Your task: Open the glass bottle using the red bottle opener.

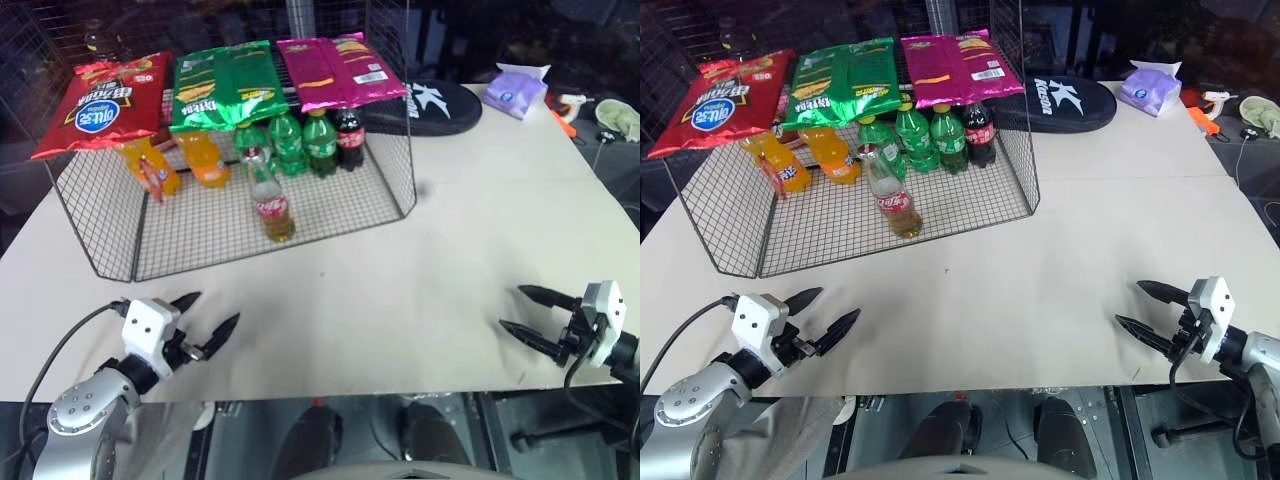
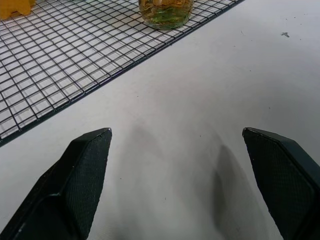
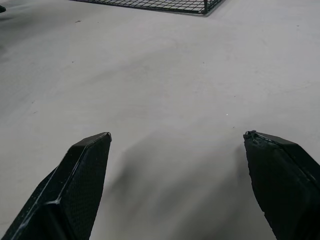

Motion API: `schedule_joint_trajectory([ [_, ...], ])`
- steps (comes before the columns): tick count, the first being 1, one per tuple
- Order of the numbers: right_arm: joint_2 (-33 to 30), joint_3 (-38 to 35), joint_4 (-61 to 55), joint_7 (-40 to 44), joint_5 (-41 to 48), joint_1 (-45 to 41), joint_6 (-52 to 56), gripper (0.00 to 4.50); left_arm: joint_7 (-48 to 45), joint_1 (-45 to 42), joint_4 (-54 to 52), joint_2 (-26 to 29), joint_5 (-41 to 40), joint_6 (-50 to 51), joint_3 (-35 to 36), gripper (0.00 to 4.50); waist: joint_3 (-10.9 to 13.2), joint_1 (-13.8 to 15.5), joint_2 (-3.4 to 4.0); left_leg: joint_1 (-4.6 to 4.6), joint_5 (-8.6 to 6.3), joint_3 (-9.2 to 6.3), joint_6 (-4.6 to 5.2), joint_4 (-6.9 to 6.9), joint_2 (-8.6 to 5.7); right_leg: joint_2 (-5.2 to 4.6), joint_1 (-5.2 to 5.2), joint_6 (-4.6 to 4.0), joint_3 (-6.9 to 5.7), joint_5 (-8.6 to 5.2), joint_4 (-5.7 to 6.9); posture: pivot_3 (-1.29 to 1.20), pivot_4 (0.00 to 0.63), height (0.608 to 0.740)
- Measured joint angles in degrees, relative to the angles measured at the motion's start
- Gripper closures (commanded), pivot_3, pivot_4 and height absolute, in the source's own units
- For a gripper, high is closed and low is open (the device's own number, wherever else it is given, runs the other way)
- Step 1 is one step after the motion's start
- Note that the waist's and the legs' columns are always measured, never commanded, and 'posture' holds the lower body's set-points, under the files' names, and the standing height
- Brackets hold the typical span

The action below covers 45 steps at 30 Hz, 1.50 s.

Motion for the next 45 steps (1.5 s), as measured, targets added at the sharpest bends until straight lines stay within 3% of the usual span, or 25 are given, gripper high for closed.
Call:
schedule_joint_trajectory([
  [29, 2.2, 0.5, -4.7, 0.9, 2.0, 0.5, 0.8, 0.22, 0.2, -2.2, 0.5, -0.9, 0.1, 0.0, -0.2, 0.12, 0.0, 0.0, 0.0, 0.0, 0.0, 0.0, 0.0, 0.0, 0.0, -0.01, 0.0, 0.0, 0.0, 0.0, 0.0, 0.0, 0.15, 0.74],
  [41, 6.5, 0.2, -22.5, 2.2, 24.7, -4.5, 12.0, 0.22, 7.3, -16.2, 6.0, -0.6, 0.8, 1.3, 2.3, 0.12, 0.0, 0.2, -0.02, -0.04, 0.0, -0.14, -0.01, 0.01, -0.01, 0.01, -0.01, 0.0, -0.11, 0.0, 0.01, 0.0, 0.15, 0.74],
  [45, 6.6, -0.4, -24.2, 1.0, 27.3, -5.7, 13.9, 0.22, 10.7, -22.2, 7.2, 0.2, -0.1, 3.5, 4.3, 0.12, 0.0, 0.2, -0.03, -0.07, 0.12, -0.14, -0.21, 0.02, -0.05, 0.03, -0.03, 0.0, -0.11, 0.0, 0.0, 0.0, 0.15, 0.74],
])
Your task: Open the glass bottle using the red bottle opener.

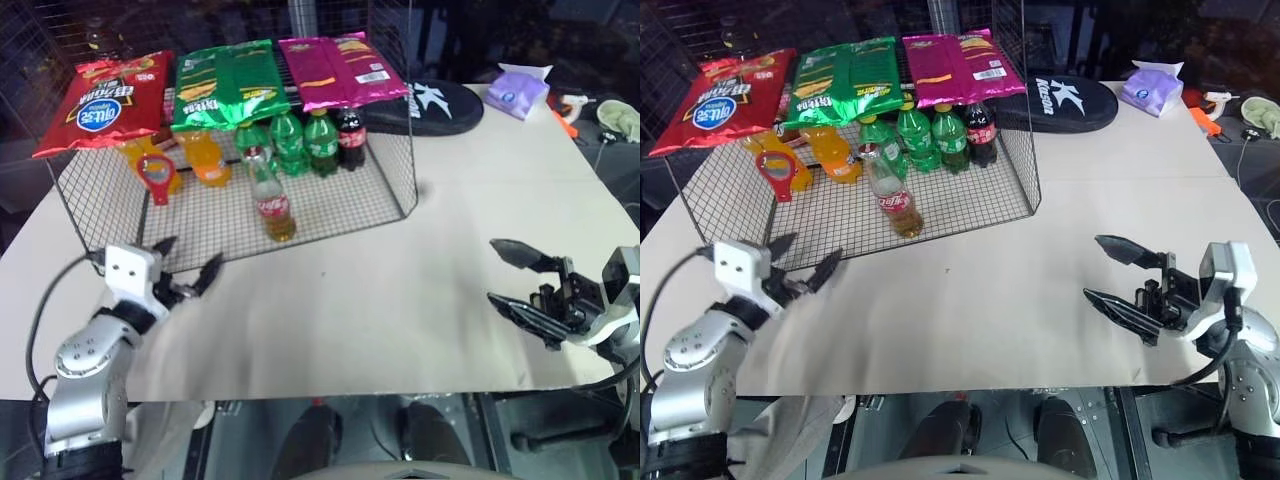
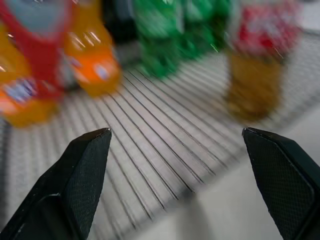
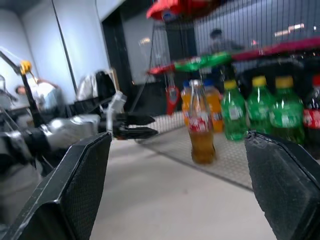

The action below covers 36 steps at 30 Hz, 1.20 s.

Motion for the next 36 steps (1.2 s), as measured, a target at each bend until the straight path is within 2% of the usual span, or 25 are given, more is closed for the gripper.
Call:
schedule_joint_trajectory([
  [2, 0.7, 0.1, -1.1, -0.5, 0.3, -1.3, 0.2, 0.22, 2.1, -5.2, 2.8, 1.1, -0.3, 1.4, 1.2, 0.12, 0.0, 0.0, -0.02, 0.0, 0.01, -0.02, -0.02, 0.0, 0.0, 0.04, -0.01, 0.0, -0.02, 0.0, 0.03, 0.0, 0.15, 0.74],
  [8, 1.5, 0.1, -1.2, -0.7, -0.4, -1.0, 0.1, 0.22, 2.9, -10.7, 9.5, 2.8, -1.0, 2.5, 2.7, 0.12, 0.0, -0.3, -0.03, -0.03, 0.02, 0.0, -0.03, 0.0, -0.01, 0.09, -0.06, 0.0, -0.01, 0.0, 0.04, 0.0, 0.15, 0.74],
  [28, 4.1, 0.6, -1.2, -3.7, -3.6, -1.1, -1.2, 0.22, -4.8, -25.4, 32.6, 7.2, 2.3, -4.0, -0.9, 0.12, 0.0, -0.3, -0.08, -0.06, 0.03, -0.01, -0.05, 0.03, -0.04, 0.12, -0.1, 0.0, -0.03, 0.0, 0.08, 0.0, 0.15, 0.74],
  [31, 4.3, 0.7, -1.2, -3.8, -3.7, -1.1, -1.2, 0.17, -6.5, -27.0, 35.1, 7.3, 2.4, -4.4, -1.5, 0.91, 0.0, -0.4, -0.08, -0.14, 0.03, -0.01, -0.05, 0.03, -0.04, 0.12, -0.2, 0.0, -0.02, 0.0, 0.11, 0.0, 0.15, 0.74],
  [36, 4.6, 0.7, -1.2, -4.3, -4.0, -1.1, -1.5, 0.17, -8.5, -29.1, 39.5, 7.4, 2.5, -5.1, -2.6, 3.25, 0.0, -0.4, -0.09, -0.15, 0.04, 0.0, -0.05, 0.04, -0.05, 0.14, -0.22, 0.01, -0.01, 0.0, 0.14, 0.0, 0.15, 0.74],
])
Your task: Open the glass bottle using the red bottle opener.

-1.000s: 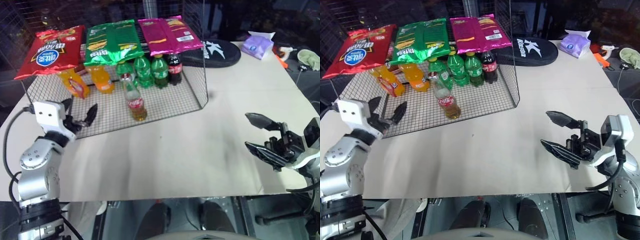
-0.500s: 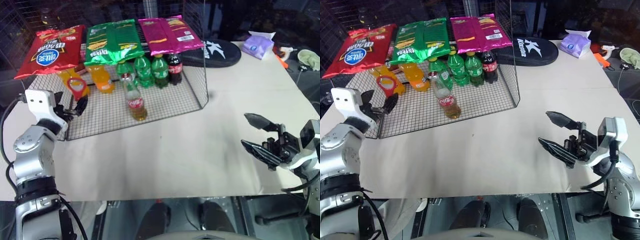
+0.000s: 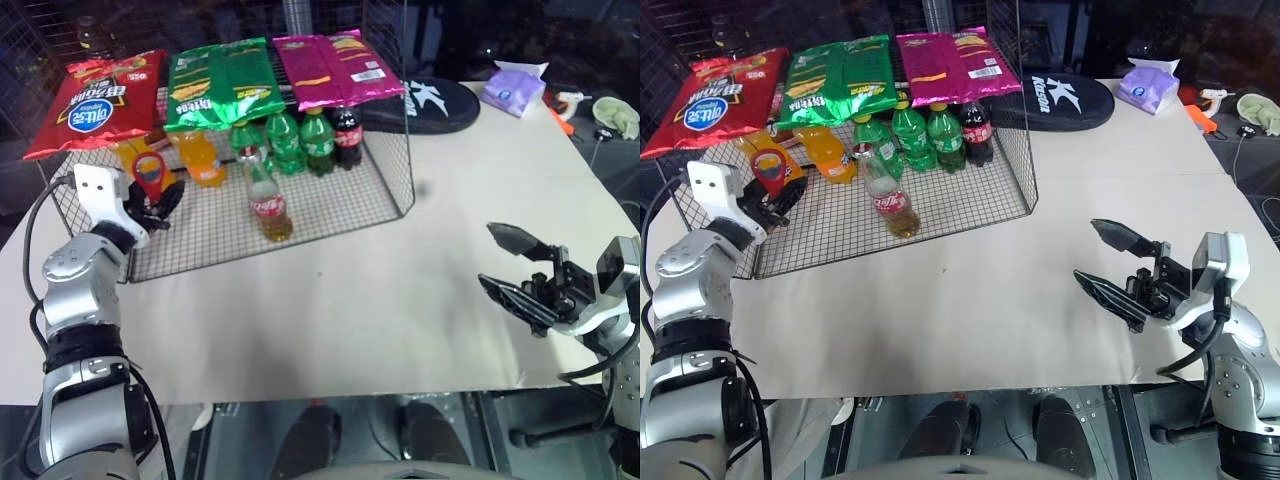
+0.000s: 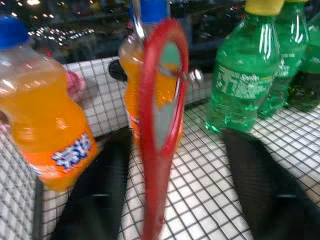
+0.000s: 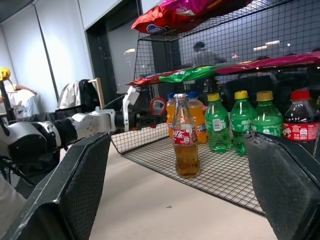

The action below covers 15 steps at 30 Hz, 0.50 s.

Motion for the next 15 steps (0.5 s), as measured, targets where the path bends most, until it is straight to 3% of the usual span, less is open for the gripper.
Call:
schedule_joint_trajectory([
  [2, 0.2, 0.0, 0.0, -0.3, -0.1, 0.1, -0.1, 0.17, -0.4, -0.6, 0.9, 0.1, 0.0, -0.4, 0.0, 4.3, 0.0, 0.0, 0.0, -0.01, 0.0, 0.0, 0.0, 0.0, 0.0, 0.0, -0.01, 0.0, 0.0, 0.0, 0.0, 0.0, 0.15, 0.74],
  [3, 0.4, 0.0, 0.0, -0.4, -0.2, 0.3, -0.1, 0.17, -0.3, -0.9, 1.2, 0.1, -0.1, -0.5, 0.2, 4.48, 0.0, 0.0, -0.01, -0.02, 0.0, 0.0, 0.0, 0.01, 0.0, 0.0, -0.01, 0.0, 0.0, 0.0, 0.0, 0.0, 0.15, 0.74],
  [9, 1.1, 0.0, -0.1, -0.6, -0.8, 1.1, -0.6, 0.17, -1.9, -1.0, 0.9, 0.3, -1.7, 0.2, 0.5, 4.48, 0.0, 0.0, -0.03, -0.03, 0.0, -0.01, 0.0, 0.02, -0.02, -0.01, -0.01, 0.0, 0.0, 0.0, 0.0, 0.0, 0.15, 0.74],
  [15, 1.1, 0.1, -0.1, -0.7, -1.0, 1.5, -0.8, 0.17, -4.4, 1.9, -5.4, -0.8, -8.3, 5.1, 3.1, 4.48, 0.0, 0.2, -0.04, -0.04, 0.0, -0.03, 0.0, 0.05, -0.01, -0.02, 0.0, 0.0, -0.02, 0.0, 0.01, 0.0, 0.15, 0.74],
])
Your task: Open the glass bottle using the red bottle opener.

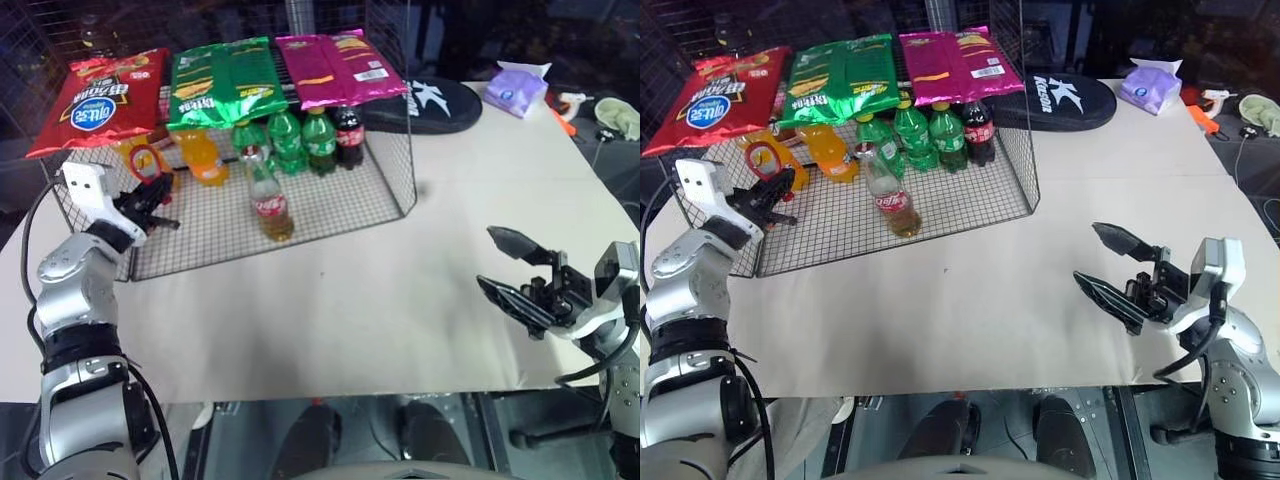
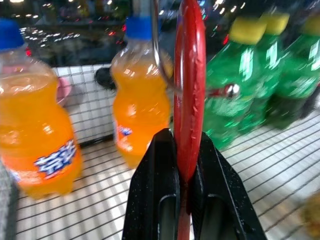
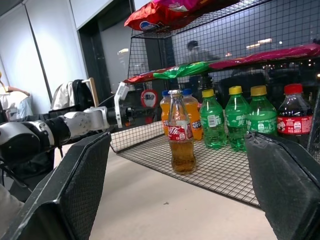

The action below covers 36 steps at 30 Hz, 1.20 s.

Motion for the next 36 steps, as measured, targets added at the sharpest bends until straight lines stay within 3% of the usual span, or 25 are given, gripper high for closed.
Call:
schedule_joint_trajectory([
  [19, -0.1, 1.3, 0.0, -2.4, -0.5, -0.7, 1.5, 0.17, -6.7, 11.9, -21.8, -2.2, -19.8, 24.1, 1.5, 4.48, 0.0, -0.3, -0.05, 0.01, 0.0, -0.02, 0.0, 0.04, 0.05, -0.03, 0.0, 0.0, 0.03, 0.0, 0.02, 0.0, 0.15, 0.74],
  [26, -0.2, 4.6, -4.1, -15.4, -2.0, -3.5, 8.7, 0.17, -9.5, 16.8, -31.5, -2.2, -30.3, 38.3, -0.8, 4.48, 0.0, -0.3, -0.04, 0.01, 0.0, -0.02, -0.01, 0.03, 0.06, -0.08, -0.01, 0.0, 0.05, 0.0, 0.01, 0.0, 0.15, 0.74],
  [31, 2.3, 9.4, -9.4, -26.6, -1.0, -6.3, 15.8, 0.17, -10.1, 18.1, -38.4, -4.5, -36.4, 46.0, -7.4, 4.48, 0.0, -0.2, -0.04, 0.01, 0.0, -0.02, -0.01, 0.02, 0.06, -0.06, -0.01, 0.0, 0.05, 0.0, 0.01, 0.0, 0.15, 0.74],
  [36, 4.4, 14.4, -11.0, -35.2, 1.7, -9.6, 23.8, 0.17, -10.7, 17.0, -39.8, -8.4, -37.1, 48.4, -14.5, 4.48, 0.0, -0.3, -0.04, 0.02, 0.01, 0.01, -0.02, 0.04, 0.02, 0.02, 0.0, 0.0, 0.05, 0.0, 0.02, 0.0, 0.15, 0.74],
])
